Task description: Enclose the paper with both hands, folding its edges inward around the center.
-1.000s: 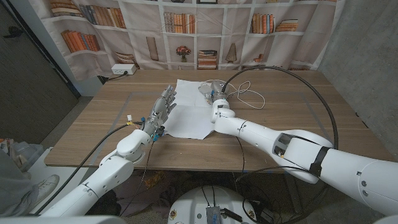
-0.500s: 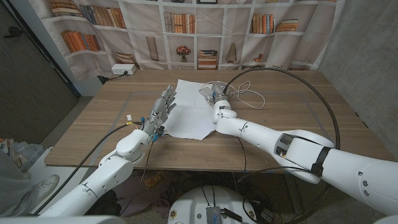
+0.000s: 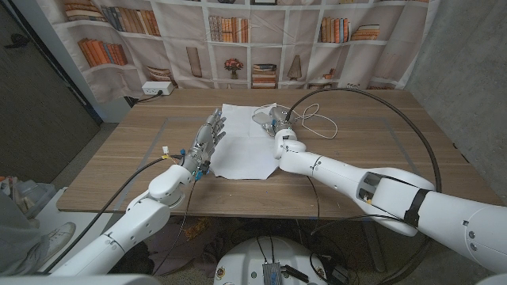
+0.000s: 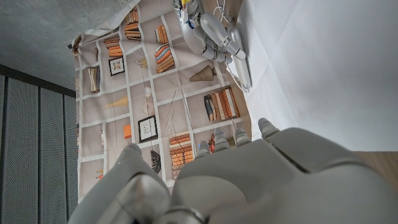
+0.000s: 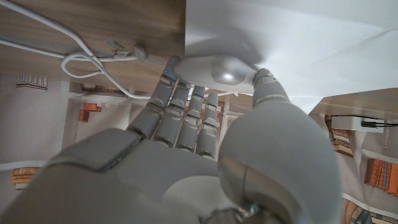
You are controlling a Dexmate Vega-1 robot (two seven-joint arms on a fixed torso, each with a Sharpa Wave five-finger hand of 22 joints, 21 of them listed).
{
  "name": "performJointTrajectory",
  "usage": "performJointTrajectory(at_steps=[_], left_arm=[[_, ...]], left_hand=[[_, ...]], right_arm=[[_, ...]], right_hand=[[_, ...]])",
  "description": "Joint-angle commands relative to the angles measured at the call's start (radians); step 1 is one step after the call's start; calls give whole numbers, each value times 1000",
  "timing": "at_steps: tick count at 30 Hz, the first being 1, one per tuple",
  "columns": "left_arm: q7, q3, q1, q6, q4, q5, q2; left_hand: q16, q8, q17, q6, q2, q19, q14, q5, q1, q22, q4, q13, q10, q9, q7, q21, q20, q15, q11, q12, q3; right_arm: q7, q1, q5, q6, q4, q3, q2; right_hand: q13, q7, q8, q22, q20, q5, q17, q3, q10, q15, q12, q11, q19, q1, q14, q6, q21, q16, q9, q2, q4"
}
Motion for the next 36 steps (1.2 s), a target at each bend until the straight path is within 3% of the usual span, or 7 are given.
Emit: performJointTrajectory(at_steps=[1, 6, 12, 22, 30, 33, 36], left_arm=[[8, 3, 11, -11, -7, 9, -3], [-3, 9, 1, -18, 2, 13, -7], [-10, 16, -7, -17, 6, 13, -11], [-2, 15, 2, -21, -1, 16, -12], [9, 10, 12, -18, -7, 16, -9], [7, 9, 8, -17, -4, 16, -8], [-11, 14, -9, -10, 2, 19, 0]], left_hand=[[6, 5, 2, -7, 4, -15, -81, 6, 5, 4, 1, 3, 3, 3, -1, 6, -1, -8, -2, -4, -1], [7, 7, 2, -4, 5, -16, -80, 6, 6, 4, 0, 3, 3, 3, 0, 6, -2, -7, 1, -4, -2], [7, 8, 2, 0, 5, -17, -80, 6, 6, 4, 0, 3, 5, 2, 0, 5, -3, -7, -5, -4, -3], [7, 8, 2, 1, 6, -18, -79, 6, 7, 4, 0, 3, 6, 2, 1, 5, -5, -7, -1, -4, -4], [7, 7, 2, 1, 6, -18, -79, 6, 8, 4, 0, 3, 6, 2, 0, 5, -5, -7, -1, -4, -5], [7, 7, 2, 1, 6, -18, -79, 6, 8, 4, 0, 3, 7, 2, 1, 5, -5, -6, -1, -4, -5], [7, 9, 2, 8, 6, -17, -78, 6, 8, 4, 0, 3, 6, 2, 5, 5, -5, -8, -1, -5, -6]], right_arm=[[51, -23, -10, -14, -106, 15, -59], [58, -38, -9, -21, -153, 34, -81], [66, -52, -9, -27, -186, 48, -99], [63, -66, -23, -38, -219, 54, -109], [34, -124, -14, -25, -349, 116, -173], [3, -145, -22, -27, -374, 134, -183], [-3, -157, -26, -35, -391, 146, -194]], right_hand=[[-12, 35, -9, -16, 18, -18, -27, 48, -30, -14, -21, 29, -20, -21, -54, -33, -16, -24, -4, -2, -20], [-22, 76, -13, -21, 23, -38, -43, 27, -40, -3, -29, 51, -22, -72, -54, -56, -25, -18, -10, -15, -2], [-28, 92, -12, -23, 27, -82, -57, -20, -34, 4, -30, 59, -12, -156, -49, -62, -36, -12, -18, -53, 27], [-31, 91, -13, -22, 35, -145, -69, -60, -44, 15, -35, 60, -30, -253, -68, -76, -62, -13, -25, -55, 73], [-30, 93, -7, -21, 54, -172, -78, -86, -29, 39, -28, 65, -20, -332, -69, -71, -73, -9, -28, -41, 115], [-28, 76, 2, -21, 43, -178, -88, -88, 19, 2, -10, 38, 4, -353, -23, -47, -79, 9, -31, -25, 125], [-26, 63, 7, -20, 22, -178, -95, -79, 52, -34, 3, 24, 35, -341, 14, -28, -76, 20, -33, -13, 116]])
